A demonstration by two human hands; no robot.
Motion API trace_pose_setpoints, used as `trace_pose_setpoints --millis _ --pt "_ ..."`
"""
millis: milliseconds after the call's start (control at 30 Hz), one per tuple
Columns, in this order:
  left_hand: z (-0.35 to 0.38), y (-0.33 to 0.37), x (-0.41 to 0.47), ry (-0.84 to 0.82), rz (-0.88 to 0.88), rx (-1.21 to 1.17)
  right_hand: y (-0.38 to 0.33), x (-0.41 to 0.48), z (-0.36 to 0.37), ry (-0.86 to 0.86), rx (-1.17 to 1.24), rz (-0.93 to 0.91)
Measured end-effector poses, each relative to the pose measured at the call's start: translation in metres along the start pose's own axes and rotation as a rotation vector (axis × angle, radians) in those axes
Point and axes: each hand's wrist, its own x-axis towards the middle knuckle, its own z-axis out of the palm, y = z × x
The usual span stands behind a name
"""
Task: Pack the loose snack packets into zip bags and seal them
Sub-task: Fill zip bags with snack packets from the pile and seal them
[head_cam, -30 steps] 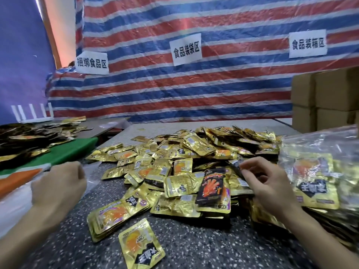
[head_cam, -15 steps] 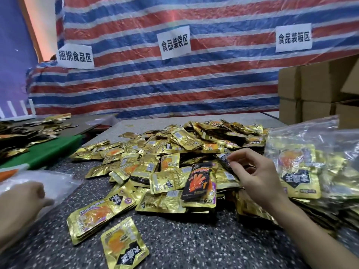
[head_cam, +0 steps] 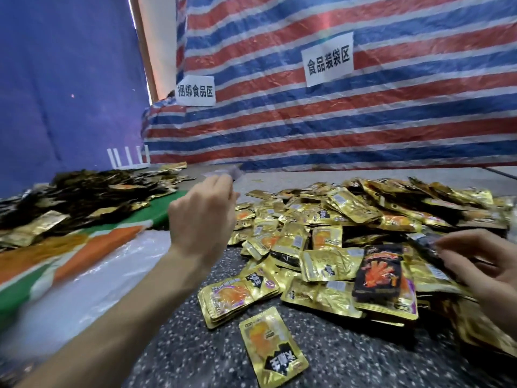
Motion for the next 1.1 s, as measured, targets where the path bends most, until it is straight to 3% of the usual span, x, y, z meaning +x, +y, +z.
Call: trace_pose_setpoints --millis 100,200,267,467,633,833,1000,1100 --pt "-0.004 0.042 0.002 0.130 0.205 -0.272 -0.019 -0.004 -0.003 -0.036 0.171 0.028" --pt "0.003 0.091 -0.007 0.151 0.385 -0.633 -0.046 -0.006 -0.002 -0.275 0.596 0.196" --pt "0.009 0.124 -0.019 0.107 0.480 -0.793 -0.063 -0.006 -0.001 -0.420 0.748 0.343" --pt "0.036 0.180 -0.048 -0.013 0.704 -0.976 -0.071 -0.006 -0.002 -0.336 0.695 0.346" --pt "0.052 0.180 -0.045 -0.175 0.532 -1.091 -0.064 0.001 -0.012 -0.341 0.614 0.431" --pt "0.052 0.177 -0.038 -0.558 0.128 -1.175 -0.068 -0.002 -0.009 -0.487 0.477 0.458" --pt "0.045 0.174 -0.044 -0.657 -0.059 -1.207 -0.072 -0.007 -0.001 -0.462 0.330 0.442" --pt "0.040 0.168 -0.035 -0.852 -0.180 -1.311 -0.074 -0.009 0.000 -0.499 0.332 0.446"
